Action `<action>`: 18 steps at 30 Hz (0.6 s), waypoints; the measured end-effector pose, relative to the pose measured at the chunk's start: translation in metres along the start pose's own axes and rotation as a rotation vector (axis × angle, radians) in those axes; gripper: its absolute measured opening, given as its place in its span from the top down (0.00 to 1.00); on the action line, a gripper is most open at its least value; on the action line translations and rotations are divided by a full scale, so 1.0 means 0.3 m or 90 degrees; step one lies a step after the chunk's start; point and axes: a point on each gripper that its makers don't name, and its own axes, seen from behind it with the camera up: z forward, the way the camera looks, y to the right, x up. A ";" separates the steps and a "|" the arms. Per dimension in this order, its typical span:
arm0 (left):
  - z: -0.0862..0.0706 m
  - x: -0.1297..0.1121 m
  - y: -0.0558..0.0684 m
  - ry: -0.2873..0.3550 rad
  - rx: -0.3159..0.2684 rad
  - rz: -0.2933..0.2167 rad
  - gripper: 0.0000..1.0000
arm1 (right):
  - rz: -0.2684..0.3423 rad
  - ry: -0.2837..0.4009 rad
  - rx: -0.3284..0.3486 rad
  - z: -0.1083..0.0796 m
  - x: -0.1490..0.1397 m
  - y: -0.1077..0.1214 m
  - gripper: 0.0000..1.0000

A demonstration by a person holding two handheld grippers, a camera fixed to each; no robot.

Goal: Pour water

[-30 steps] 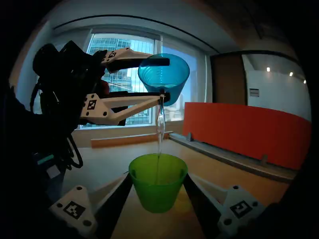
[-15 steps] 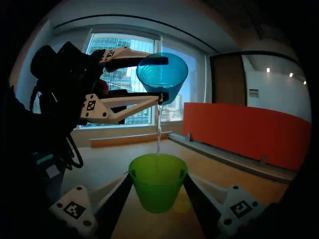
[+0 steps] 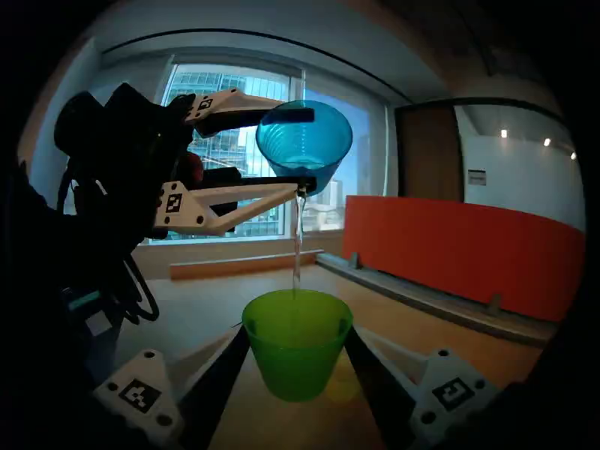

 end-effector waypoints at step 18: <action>-0.006 0.038 -0.013 0.010 0.008 0.040 0.14 | -0.006 0.004 -0.001 -0.007 0.017 -0.004 0.11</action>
